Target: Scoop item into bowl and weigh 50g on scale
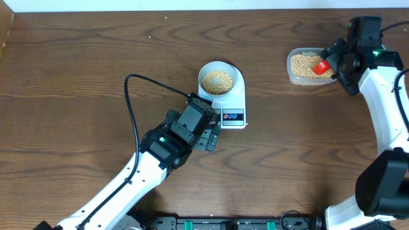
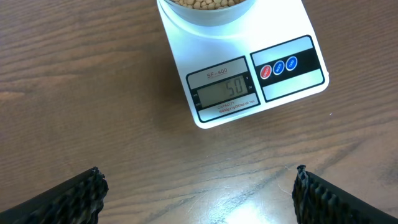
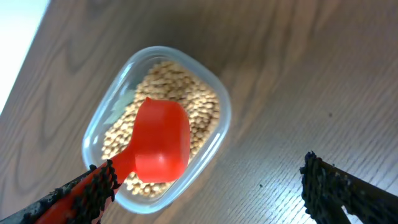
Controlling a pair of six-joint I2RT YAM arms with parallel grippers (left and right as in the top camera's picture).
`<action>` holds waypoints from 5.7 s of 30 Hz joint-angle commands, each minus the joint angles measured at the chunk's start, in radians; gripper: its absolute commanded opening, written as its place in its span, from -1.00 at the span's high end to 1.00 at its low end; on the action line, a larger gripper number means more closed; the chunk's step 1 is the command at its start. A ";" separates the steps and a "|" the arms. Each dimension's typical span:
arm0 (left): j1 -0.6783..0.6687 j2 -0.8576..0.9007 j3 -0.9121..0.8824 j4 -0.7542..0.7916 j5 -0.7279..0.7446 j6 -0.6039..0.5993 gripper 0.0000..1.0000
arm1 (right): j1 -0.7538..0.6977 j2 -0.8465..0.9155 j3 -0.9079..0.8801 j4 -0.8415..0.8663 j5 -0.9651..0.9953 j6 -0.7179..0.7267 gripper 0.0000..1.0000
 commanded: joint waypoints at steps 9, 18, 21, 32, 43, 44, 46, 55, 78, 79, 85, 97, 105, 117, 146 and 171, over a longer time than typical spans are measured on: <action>0.000 -0.004 0.000 -0.002 -0.009 -0.006 -0.95 | -0.045 0.015 -0.065 0.002 -0.041 0.044 -0.99; 0.000 -0.004 0.000 -0.002 -0.009 -0.006 -0.96 | -0.045 0.015 -0.065 -0.050 -0.089 -0.033 -0.98; 0.000 -0.004 0.000 -0.002 -0.009 -0.006 -0.96 | -0.045 0.015 -0.065 -0.084 -0.089 -0.062 -0.99; 0.000 -0.004 0.000 -0.002 -0.009 -0.006 -0.96 | -0.045 0.015 -0.065 -0.125 -0.093 -0.126 -0.99; 0.000 -0.004 0.000 -0.002 -0.009 -0.006 -0.96 | -0.045 -0.011 -0.063 -0.037 -0.203 -0.224 -0.98; 0.000 -0.004 0.000 -0.002 -0.009 -0.006 -0.95 | -0.045 -0.024 -0.063 -0.023 -0.219 -0.246 -0.99; 0.000 -0.004 0.000 -0.002 -0.009 -0.006 -0.96 | -0.045 -0.060 -0.063 -0.001 -0.241 -0.291 -0.99; 0.000 -0.004 0.000 -0.002 -0.009 -0.006 -0.95 | -0.045 -0.294 -0.063 0.115 -0.436 -0.654 -0.99; 0.000 -0.004 0.000 -0.002 -0.009 -0.006 -0.96 | -0.043 -0.460 -0.063 0.061 -0.451 -0.783 -0.99; 0.000 -0.004 0.000 -0.002 -0.009 -0.006 -0.96 | -0.043 -0.472 -0.063 0.067 -0.452 -0.829 -0.99; 0.000 -0.004 0.000 -0.002 -0.009 -0.006 -0.96 | -0.042 -0.550 -0.063 0.070 -0.447 -0.906 -0.99; 0.000 -0.004 0.000 -0.002 -0.009 -0.006 -0.96 | -0.042 -0.826 -0.360 0.222 -0.448 -0.901 -0.98; 0.000 -0.004 0.000 -0.002 -0.009 -0.006 -0.96 | -0.042 -1.150 -0.744 0.529 -0.448 -0.901 -0.98; 0.000 -0.004 0.000 -0.002 -0.009 -0.006 -0.95 | -0.042 -1.486 -1.053 0.667 -0.419 -0.901 -0.99; 0.000 -0.004 0.000 -0.002 -0.009 -0.006 -0.96 | -0.041 -1.733 -1.340 0.761 -0.263 -0.895 -0.98; 0.000 -0.004 0.000 -0.002 -0.009 -0.006 -0.96 | -0.041 -1.733 -1.464 0.732 -0.215 -0.903 -0.99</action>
